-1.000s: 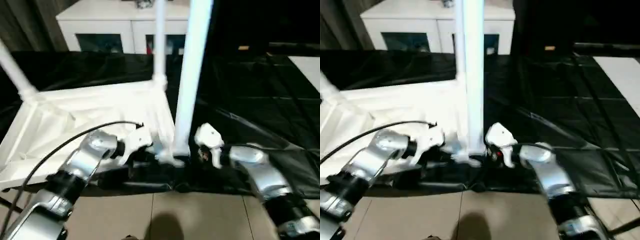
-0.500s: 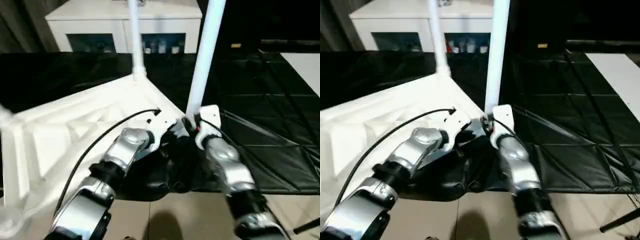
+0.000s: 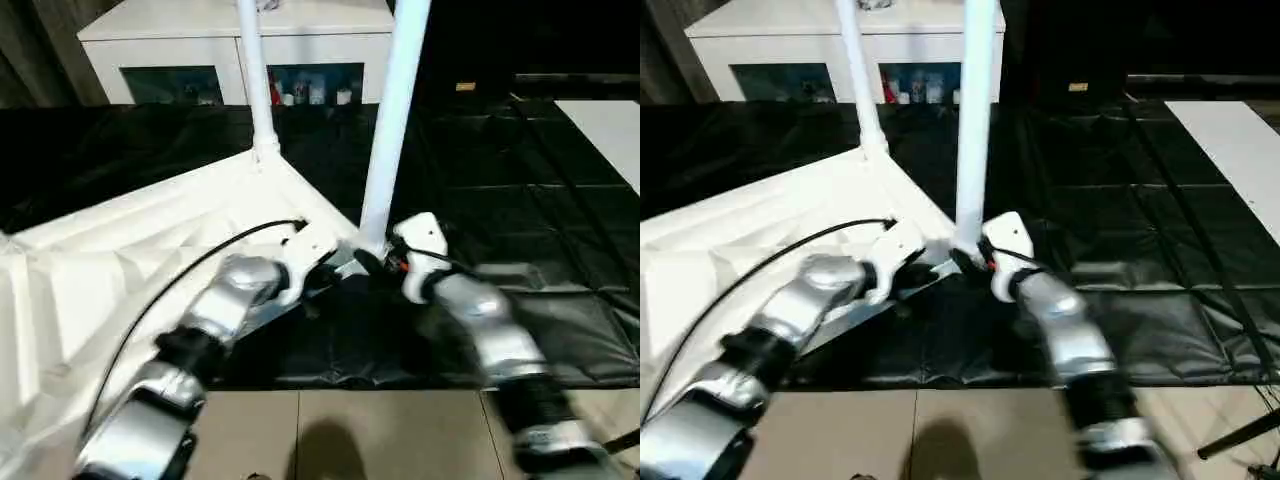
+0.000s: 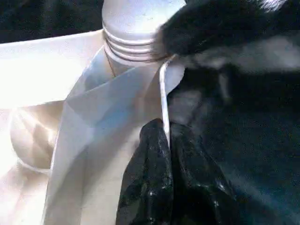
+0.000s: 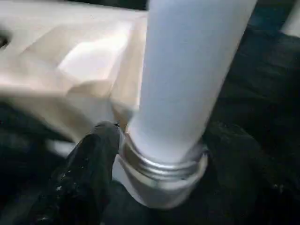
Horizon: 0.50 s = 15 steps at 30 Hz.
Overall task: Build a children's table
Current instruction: Rotate leg to tighten
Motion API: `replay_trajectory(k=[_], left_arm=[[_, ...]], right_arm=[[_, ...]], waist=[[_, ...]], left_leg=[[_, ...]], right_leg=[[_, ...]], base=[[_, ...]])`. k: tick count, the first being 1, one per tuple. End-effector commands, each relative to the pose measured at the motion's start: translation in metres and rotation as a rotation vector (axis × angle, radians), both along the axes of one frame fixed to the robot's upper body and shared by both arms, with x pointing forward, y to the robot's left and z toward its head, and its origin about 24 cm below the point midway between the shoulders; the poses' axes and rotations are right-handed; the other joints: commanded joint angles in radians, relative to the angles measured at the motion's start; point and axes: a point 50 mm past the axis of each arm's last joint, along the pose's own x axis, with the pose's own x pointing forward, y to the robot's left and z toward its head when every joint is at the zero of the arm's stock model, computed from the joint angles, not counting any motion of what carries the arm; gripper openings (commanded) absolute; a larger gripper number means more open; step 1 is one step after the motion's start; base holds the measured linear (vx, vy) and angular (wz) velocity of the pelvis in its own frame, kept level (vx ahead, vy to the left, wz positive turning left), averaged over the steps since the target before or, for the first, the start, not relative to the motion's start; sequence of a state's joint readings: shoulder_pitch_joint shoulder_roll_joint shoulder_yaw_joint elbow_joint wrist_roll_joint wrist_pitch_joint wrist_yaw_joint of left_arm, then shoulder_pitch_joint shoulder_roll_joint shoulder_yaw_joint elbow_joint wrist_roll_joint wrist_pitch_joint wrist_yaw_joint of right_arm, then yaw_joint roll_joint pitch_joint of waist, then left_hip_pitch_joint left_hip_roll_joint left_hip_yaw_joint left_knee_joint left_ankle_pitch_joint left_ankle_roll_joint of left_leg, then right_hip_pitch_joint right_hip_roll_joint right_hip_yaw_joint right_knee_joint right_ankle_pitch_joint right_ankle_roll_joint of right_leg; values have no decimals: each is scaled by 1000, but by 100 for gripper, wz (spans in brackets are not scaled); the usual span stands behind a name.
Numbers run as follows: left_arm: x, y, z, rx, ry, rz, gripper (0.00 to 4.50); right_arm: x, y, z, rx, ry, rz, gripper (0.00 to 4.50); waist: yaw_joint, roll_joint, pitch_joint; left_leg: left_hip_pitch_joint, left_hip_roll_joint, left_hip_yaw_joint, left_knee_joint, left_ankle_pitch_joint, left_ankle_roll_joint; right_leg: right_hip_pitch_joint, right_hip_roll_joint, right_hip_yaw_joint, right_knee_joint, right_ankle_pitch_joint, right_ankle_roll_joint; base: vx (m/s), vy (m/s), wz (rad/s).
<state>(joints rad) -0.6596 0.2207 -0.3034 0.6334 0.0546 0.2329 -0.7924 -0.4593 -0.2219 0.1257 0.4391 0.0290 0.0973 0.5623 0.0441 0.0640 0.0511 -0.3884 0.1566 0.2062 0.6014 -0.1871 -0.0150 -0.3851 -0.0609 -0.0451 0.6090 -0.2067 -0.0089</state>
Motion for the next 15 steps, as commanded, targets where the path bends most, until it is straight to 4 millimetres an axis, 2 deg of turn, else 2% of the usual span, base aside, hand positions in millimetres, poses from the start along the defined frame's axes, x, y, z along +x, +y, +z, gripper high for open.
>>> replay_trajectory(k=[1,4,5,7,8,10,12,14,15], left_arm=[[-5,-1,0,18,0,-80,0],[-21,5,3,6,21,-262,0],[-24,6,4,5,28,-290,0],[-34,13,6,18,61,-384,0],[-42,20,7,33,95,-455,0],[-46,23,8,34,116,-484,0],[-47,25,9,34,129,-494,0],[-47,25,9,37,130,-497,0],[-47,26,10,44,129,-499,0]], right_arm=[[-7,10,3,6,-7,126,318],[-21,0,5,-61,8,327,318],[-23,-2,5,-71,14,358,318],[-30,-8,7,-95,40,453,318],[-34,-13,9,-97,62,513,318],[-35,-14,11,-91,73,540,318],[-35,-14,12,-91,80,565,318],[-36,-13,12,-95,82,578,318],[-36,-12,11,-96,83,589,318]], waist=[[7,-10,-66],[13,-10,-64],[20,-9,-64],[21,-7,-62],[27,-4,-63],[31,-7,-59],[42,-5,-58],[44,-7,-56],[43,-8,-57]], left_leg=[[17,81,-46,-66,-141,107],[20,84,-46,-68,-167,101],[20,90,-49,-70,-172,95],[23,91,-46,-72,-185,93],[29,93,-45,-73,-210,83],[29,92,-42,-76,-222,79],[37,92,-41,-77,-247,52],[36,91,-42,-79,-259,35],[32,90,-44,-80,-250,30]], right_leg=[[44,-100,48,-63,-22,-266],[41,-100,48,-67,-68,-265],[44,-102,48,-65,-74,-262],[39,-98,48,-66,-81,-263],[34,-98,48,-66,-104,-269],[30,-94,49,-68,-125,-268],[23,-96,52,-72,-171,-262],[24,-98,54,-74,-197,-257],[28,-98,53,-72,-195,-251]], base=[[0,0,0],[0,0,0],[0,0,0],[0,0,0],[0,0,0],[0,0,0],[0,0,0],[0,0,0],[0,0,0]])
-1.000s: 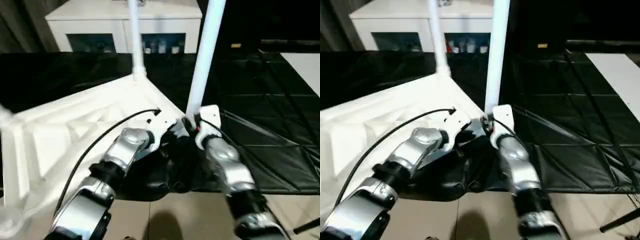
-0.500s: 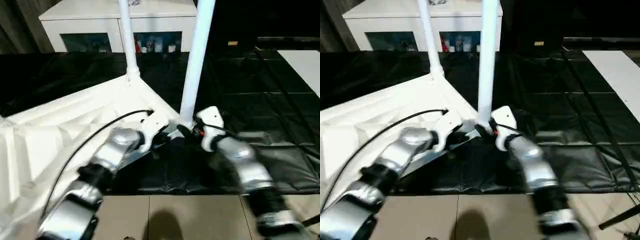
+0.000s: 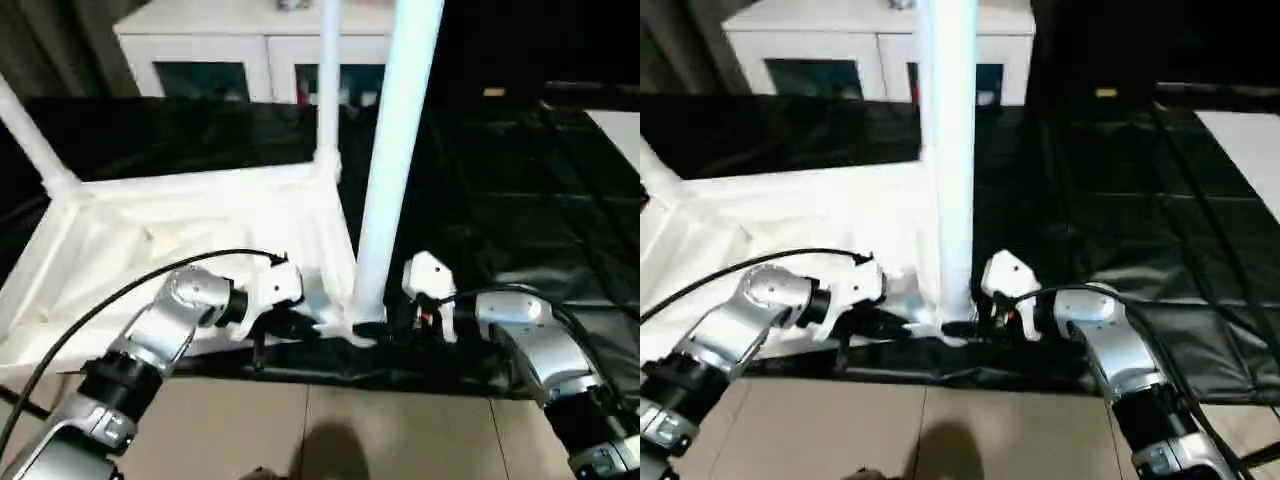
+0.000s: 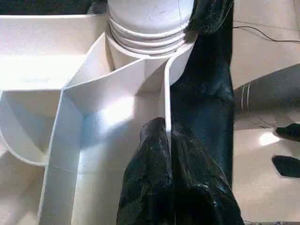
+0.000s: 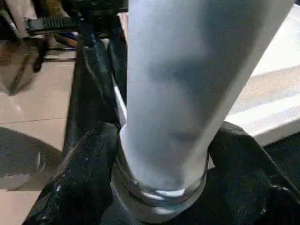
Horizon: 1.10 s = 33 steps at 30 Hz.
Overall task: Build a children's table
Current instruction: Rotate leg to tighten
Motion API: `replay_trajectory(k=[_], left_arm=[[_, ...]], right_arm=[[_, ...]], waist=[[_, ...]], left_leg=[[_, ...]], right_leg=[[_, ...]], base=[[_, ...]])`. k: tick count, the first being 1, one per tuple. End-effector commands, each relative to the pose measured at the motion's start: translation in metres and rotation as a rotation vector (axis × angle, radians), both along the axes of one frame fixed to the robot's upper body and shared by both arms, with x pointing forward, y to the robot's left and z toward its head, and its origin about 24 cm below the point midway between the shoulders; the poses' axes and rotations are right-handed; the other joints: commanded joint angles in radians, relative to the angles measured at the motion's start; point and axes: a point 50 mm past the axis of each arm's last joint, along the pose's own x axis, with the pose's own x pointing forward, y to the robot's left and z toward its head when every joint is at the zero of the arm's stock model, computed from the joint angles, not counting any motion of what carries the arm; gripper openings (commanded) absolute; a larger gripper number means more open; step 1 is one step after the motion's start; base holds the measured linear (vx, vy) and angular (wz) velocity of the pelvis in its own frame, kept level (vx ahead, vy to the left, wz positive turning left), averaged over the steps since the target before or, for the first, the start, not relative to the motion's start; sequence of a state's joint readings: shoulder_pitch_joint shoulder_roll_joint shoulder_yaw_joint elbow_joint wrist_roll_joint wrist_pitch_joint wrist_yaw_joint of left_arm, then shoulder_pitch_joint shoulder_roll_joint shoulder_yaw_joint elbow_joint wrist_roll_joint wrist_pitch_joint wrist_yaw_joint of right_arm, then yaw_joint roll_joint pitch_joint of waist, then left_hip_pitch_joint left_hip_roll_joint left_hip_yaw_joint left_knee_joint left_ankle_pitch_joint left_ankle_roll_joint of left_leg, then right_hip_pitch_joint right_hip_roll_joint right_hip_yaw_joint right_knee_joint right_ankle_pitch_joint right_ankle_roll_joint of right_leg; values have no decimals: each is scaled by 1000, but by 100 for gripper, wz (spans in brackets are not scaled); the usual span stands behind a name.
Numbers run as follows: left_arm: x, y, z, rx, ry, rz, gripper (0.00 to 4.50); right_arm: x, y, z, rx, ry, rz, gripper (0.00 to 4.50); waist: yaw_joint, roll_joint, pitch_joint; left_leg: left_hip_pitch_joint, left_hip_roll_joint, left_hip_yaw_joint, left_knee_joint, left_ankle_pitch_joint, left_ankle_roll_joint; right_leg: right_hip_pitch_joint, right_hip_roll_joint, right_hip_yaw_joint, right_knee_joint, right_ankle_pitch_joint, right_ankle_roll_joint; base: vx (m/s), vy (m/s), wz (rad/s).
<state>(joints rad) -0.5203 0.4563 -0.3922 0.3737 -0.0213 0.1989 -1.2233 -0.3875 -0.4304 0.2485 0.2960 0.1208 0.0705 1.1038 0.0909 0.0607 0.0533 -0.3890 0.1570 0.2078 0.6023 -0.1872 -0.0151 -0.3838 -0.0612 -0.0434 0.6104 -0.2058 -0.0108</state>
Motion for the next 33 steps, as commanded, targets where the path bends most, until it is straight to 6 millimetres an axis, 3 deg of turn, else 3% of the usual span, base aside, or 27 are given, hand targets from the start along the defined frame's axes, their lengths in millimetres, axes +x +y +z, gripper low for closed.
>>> replay_trajectory(k=[1,8,12,19,29,33], left_arm=[[-4,-10,6,-8,-5,-91,0],[-3,-9,8,-1,-14,-87,0],[-2,-9,8,2,-16,-86,0],[-1,-9,8,10,-25,-82,0],[0,-7,7,18,-27,-74,0],[8,-11,5,11,-58,24,0]], right_arm=[[2,5,7,6,-26,31,318],[-2,5,2,-40,-16,98,318],[-2,3,0,-71,-21,110,318],[0,1,-1,-90,-27,113,264],[0,2,-4,-89,-25,114,257],[3,10,-8,9,3,-14,256]], waist=[[-4,-5,-60],[-2,-7,-66],[-1,-7,-65],[-2,-6,-67],[-2,-7,-67],[-3,-7,-65]], left_leg=[[32,89,-47,-82,-244,29],[27,86,-44,-73,-183,59],[28,87,-45,-73,-189,61],[27,86,-45,-72,-180,63],[27,86,-45,-70,-180,69],[28,86,-46,-72,-188,65]], right_leg=[[27,-98,51,-73,-189,-247],[30,-97,49,-65,-107,-255],[30,-97,48,-67,-124,-254],[31,-95,47,-64,-108,-258],[32,-96,46,-64,-113,-260],[30,-95,47,-67,-133,-258]], base=[[0,0,0],[0,0,0],[0,0,0],[0,0,0],[0,0,0],[0,0,0]])
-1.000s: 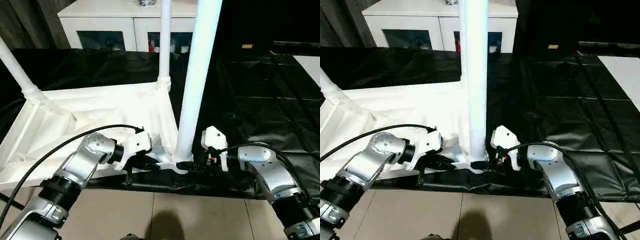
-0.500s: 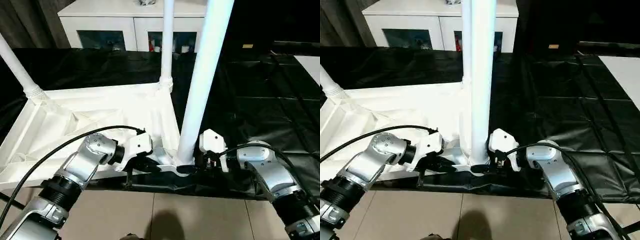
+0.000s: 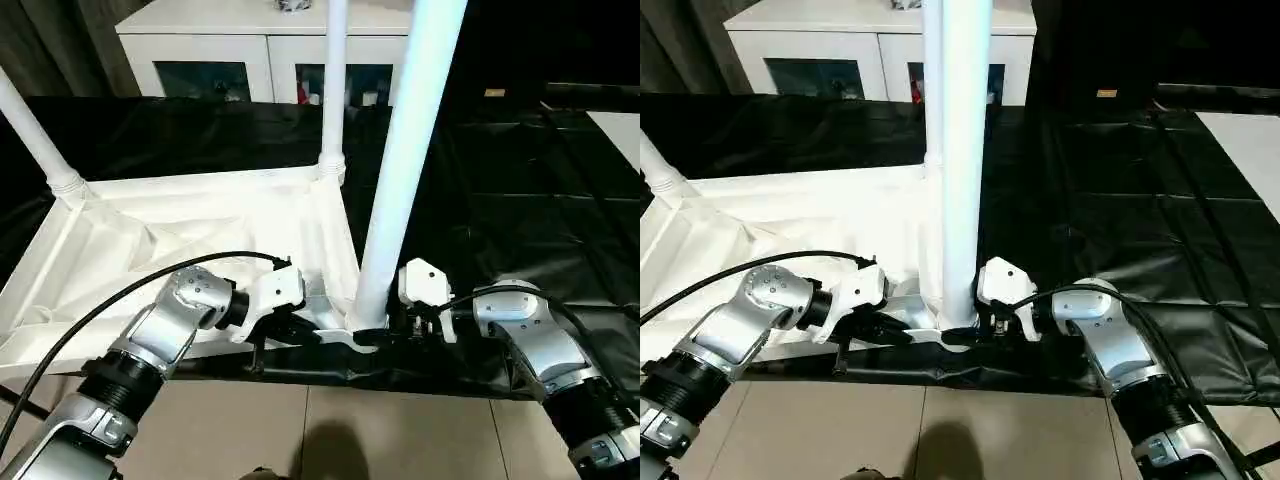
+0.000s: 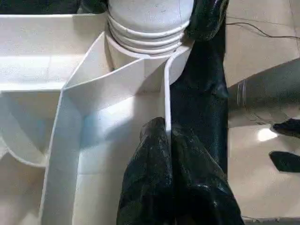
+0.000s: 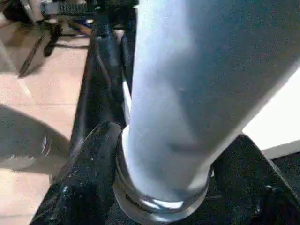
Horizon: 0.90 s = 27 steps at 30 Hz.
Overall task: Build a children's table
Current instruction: Rotate leg to tighten
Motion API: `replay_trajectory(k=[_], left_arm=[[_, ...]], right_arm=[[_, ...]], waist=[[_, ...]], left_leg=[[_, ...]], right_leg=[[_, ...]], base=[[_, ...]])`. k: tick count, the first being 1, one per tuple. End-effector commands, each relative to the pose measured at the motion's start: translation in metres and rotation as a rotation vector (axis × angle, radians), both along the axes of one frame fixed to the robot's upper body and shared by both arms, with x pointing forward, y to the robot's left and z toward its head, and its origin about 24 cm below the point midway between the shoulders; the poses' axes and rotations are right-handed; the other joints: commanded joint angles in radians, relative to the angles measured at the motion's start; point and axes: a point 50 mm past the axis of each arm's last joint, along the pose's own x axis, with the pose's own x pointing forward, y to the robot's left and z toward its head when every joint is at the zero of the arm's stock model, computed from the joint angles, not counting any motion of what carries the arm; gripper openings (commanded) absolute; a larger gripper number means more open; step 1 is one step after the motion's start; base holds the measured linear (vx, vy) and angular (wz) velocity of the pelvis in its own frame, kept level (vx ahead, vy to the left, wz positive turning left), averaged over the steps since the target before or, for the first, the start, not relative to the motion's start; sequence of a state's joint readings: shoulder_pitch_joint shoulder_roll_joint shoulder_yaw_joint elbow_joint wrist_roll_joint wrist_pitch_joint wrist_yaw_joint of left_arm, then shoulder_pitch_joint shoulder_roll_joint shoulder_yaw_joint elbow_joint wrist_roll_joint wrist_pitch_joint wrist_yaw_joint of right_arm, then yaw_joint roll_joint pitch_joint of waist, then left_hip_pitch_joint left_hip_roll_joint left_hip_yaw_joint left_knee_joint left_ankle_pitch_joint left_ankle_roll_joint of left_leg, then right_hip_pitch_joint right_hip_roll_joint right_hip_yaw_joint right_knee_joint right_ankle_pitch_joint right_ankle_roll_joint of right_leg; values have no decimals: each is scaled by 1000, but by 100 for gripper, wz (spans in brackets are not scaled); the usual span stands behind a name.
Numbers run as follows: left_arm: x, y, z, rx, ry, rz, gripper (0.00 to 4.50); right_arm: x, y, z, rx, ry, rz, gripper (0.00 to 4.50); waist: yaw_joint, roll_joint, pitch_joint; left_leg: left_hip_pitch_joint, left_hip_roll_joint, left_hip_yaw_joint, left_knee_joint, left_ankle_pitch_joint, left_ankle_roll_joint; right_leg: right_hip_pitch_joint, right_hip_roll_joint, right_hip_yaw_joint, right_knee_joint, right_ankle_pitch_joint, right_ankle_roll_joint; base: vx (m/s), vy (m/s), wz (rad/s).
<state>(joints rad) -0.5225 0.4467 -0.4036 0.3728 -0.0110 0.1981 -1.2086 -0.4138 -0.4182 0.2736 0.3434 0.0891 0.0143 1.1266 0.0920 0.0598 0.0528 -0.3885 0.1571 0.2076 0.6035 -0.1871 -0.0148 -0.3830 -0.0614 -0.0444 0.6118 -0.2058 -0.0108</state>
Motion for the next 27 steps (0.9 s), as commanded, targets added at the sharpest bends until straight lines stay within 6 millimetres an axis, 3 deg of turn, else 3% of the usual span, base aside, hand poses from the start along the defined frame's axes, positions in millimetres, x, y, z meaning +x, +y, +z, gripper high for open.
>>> replay_trajectory(k=[1,3,6,11,14,16,18,22,27], left_arm=[[9,-7,7,1,-52,41,0],[12,-9,7,-12,-60,72,0],[17,-15,8,-38,-65,125,0],[29,-26,8,-50,-107,259,0],[37,-36,6,-56,-125,385,0],[39,-39,5,-61,-121,421,0],[46,-44,3,-70,-129,529,0],[57,-49,1,-75,-177,682,0],[58,-51,3,-76,-191,680,0]], right_arm=[[2,5,-6,47,24,-85,256],[4,7,-7,64,25,-134,256],[6,13,-10,91,30,-206,256],[8,25,-13,114,41,-346,254],[15,32,-18,126,30,-533,254],[17,33,-19,121,22,-588,254],[23,34,-23,123,15,-748,254],[32,42,-26,139,5,-951,254],[37,52,-24,164,15,-1011,254]], waist=[[-5,-5,-63],[-8,-8,-61],[-11,-8,-62],[-16,-5,-63],[-18,-9,-66],[-21,-8,-67],[-27,-5,-68],[-34,-1,-67],[-36,-1,-66]], left_leg=[[28,85,-46,-74,-202,56],[30,83,-47,-76,-229,36],[31,84,-48,-79,-236,22],[29,82,-48,-79,-216,21],[27,79,-49,-76,-197,18],[26,78,-48,-75,-183,24],[24,75,-47,-73,-163,29],[28,74,-49,-77,-196,21],[28,76,-51,-80,-217,17]], right_leg=[[29,-97,49,-72,-160,-254],[28,-98,50,-78,-224,-239],[27,-97,50,-79,-238,-226],[26,-94,50,-76,-195,-227],[31,-99,51,-75,-166,-233],[30,-96,50,-74,-150,-232],[30,-96,50,-74,-114,-236],[30,-95,48,-80,-142,-234],[31,-98,49,-81,-149,-222]], base=[[0,0,0],[0,0,0],[0,0,0],[0,0,0],[0,0,0],[0,0,0],[0,0,0],[0,0,0],[0,0,0]])
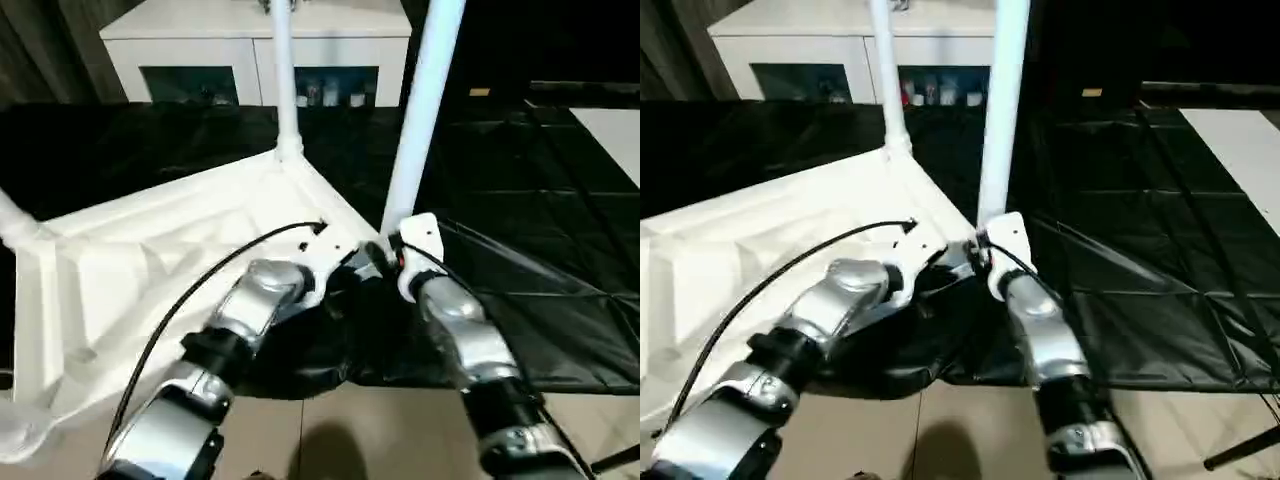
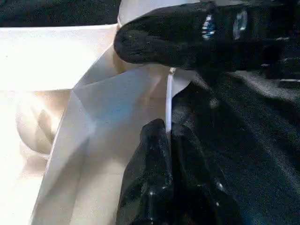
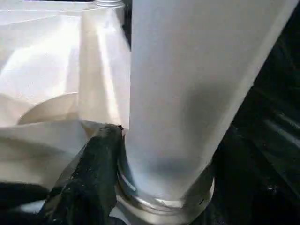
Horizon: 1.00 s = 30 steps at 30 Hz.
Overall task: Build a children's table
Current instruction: Rotate leg to tighten
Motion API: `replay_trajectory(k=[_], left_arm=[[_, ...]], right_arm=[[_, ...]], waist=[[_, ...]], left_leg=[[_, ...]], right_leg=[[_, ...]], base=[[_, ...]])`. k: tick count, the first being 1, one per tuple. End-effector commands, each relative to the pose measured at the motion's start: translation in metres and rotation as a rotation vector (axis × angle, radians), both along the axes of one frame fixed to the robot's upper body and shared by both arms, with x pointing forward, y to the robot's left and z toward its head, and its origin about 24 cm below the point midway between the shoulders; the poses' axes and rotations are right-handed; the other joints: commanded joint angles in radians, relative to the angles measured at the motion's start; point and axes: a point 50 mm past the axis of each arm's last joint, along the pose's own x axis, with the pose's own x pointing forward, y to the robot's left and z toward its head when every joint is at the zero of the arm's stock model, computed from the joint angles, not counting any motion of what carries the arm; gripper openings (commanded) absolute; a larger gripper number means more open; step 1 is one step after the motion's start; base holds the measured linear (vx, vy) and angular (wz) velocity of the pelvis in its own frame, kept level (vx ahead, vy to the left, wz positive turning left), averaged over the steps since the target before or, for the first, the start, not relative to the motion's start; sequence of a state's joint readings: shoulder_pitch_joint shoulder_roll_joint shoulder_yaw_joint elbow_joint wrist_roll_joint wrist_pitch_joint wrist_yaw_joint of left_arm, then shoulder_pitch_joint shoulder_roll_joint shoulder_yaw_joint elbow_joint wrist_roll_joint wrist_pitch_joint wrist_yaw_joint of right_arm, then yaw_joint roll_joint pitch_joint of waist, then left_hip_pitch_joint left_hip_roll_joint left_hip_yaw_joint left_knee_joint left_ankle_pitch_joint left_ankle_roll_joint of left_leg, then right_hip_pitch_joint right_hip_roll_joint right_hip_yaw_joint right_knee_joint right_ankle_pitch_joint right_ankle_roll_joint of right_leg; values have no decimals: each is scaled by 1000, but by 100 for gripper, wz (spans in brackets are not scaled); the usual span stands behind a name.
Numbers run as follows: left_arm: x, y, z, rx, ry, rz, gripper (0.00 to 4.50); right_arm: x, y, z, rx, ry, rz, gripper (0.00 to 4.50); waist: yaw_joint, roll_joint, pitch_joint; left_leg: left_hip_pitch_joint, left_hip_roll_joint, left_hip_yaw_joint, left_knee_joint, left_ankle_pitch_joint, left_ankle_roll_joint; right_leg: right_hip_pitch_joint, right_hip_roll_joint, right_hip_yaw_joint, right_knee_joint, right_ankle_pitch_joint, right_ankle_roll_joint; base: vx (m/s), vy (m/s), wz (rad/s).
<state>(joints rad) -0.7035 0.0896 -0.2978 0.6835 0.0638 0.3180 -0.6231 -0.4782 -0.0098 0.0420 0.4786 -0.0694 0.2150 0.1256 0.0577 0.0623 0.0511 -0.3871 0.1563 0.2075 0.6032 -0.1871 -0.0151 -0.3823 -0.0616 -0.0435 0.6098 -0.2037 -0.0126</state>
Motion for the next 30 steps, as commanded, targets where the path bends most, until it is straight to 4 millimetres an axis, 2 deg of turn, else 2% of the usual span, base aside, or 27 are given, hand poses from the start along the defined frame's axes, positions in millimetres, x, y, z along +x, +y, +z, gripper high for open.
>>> replay_trajectory(k=[1,2,3,4,6,8,9,11,14,15,16,18,19,22,23,25,27,30], left_arm=[[12,17,8,9,-75,145,0],[11,17,8,9,-73,124,0],[10,17,8,10,-70,108,0],[10,17,7,13,-68,96,0],[9,17,7,18,-68,75,0],[5,18,6,21,-59,21,0],[1,20,5,25,-43,-21,0],[-2,22,5,26,-37,-72,0],[-12,29,6,38,-26,-204,0],[-14,32,6,43,-25,-238,0],[-18,33,6,38,-25,-286,0],[-29,38,8,23,0,-408,0],[-34,42,8,28,18,-462,0],[-41,50,9,51,45,-526,0],[-43,53,9,62,54,-543,0],[-44,55,9,67,57,-549,0],[-46,59,10,69,67,-564,0],[-48,60,11,67,73,-578,0]], right_arm=[[-8,22,-8,100,45,94,254],[-9,23,-4,112,22,118,254],[-9,24,-1,122,3,139,289],[-9,23,0,126,-5,157,289],[-9,22,2,119,-15,174,326],[-10,17,3,117,-1,249,343],[-13,13,6,78,14,368,343],[-17,7,7,39,22,455,352],[-28,-7,9,-17,48,649,352],[-31,-11,10,-28,58,703,352],[-35,-15,11,-51,57,748,352],[-40,-23,13,-89,58,824,352],[-42,-27,14,-105,60,855,352],[-44,-34,18,-132,61,904,352],[-44,-36,21,-144,59,927,352],[-44,-37,22,-149,57,938,352],[-44,-38,26,-141,56,976,352],[-46,-36,26,-140,59,1020,352]], waist=[[-1,-4,-64],[0,-3,-64],[1,-7,-65],[1,-6,-64],[1,-5,-65],[-3,-8,-65],[-6,-12,-64],[-10,-6,-66],[-8,-10,-68],[-8,-7,-68],[-5,-6,-68],[-2,-3,-67],[-3,-6,-65],[3,-3,-61],[12,1,-60],[19,0,-58],[30,-2,-58],[30,-4,-60]], left_leg=[[26,76,-50,-79,-216,18],[26,77,-50,-79,-216,19],[24,78,-50,-79,-206,25],[23,78,-50,-79,-200,30],[23,79,-50,-79,-191,37],[16,79,-52,-79,-185,48],[12,78,-55,-79,-175,61],[15,79,-52,-72,-159,77],[16,81,-52,-69,-143,91],[12,82,-51,-66,-134,113],[16,83,-50,-66,-140,114],[18,84,-50,-67,-156,106],[17,86,-49,-70,-167,101],[26,89,-47,-74,-203,79],[34,91,-45,-75,-226,64],[39,92,-43,-77,-254,41],[41,92,-42,-79,-256,26],[33,90,-44,-80,-239,27]], right_leg=[[31,-99,49,-79,-149,-219],[32,-100,50,-79,-148,-218],[34,-100,50,-77,-138,-218],[33,-100,50,-77,-131,-218],[34,-99,49,-74,-114,-221],[39,-101,48,-71,-99,-222],[49,-100,44,-69,-90,-219],[43,-100,46,-67,-57,-233],[45,-100,46,-65,-28,-251],[46,-99,47,-61,7,-260],[43,-98,46,-62,5,-262],[40,-99,44,-63,-16,-272],[41,-97,45,-62,-36,-271],[33,-95,46,-68,-100,-271],[25,-94,48,-72,-133,-269],[21,-93,50,-74,-164,-264],[20,-95,52,-73,-171,-254],[26,-97,52,-69,-156,-248]], base=[[0,0,0],[0,0,0],[0,0,0],[0,0,0],[0,0,0],[0,0,0],[0,0,0],[0,0,0],[0,0,0],[0,0,0],[0,0,0],[0,0,0],[0,0,0],[0,0,0],[0,0,0],[0,0,0],[0,0,0],[0,0,0]])
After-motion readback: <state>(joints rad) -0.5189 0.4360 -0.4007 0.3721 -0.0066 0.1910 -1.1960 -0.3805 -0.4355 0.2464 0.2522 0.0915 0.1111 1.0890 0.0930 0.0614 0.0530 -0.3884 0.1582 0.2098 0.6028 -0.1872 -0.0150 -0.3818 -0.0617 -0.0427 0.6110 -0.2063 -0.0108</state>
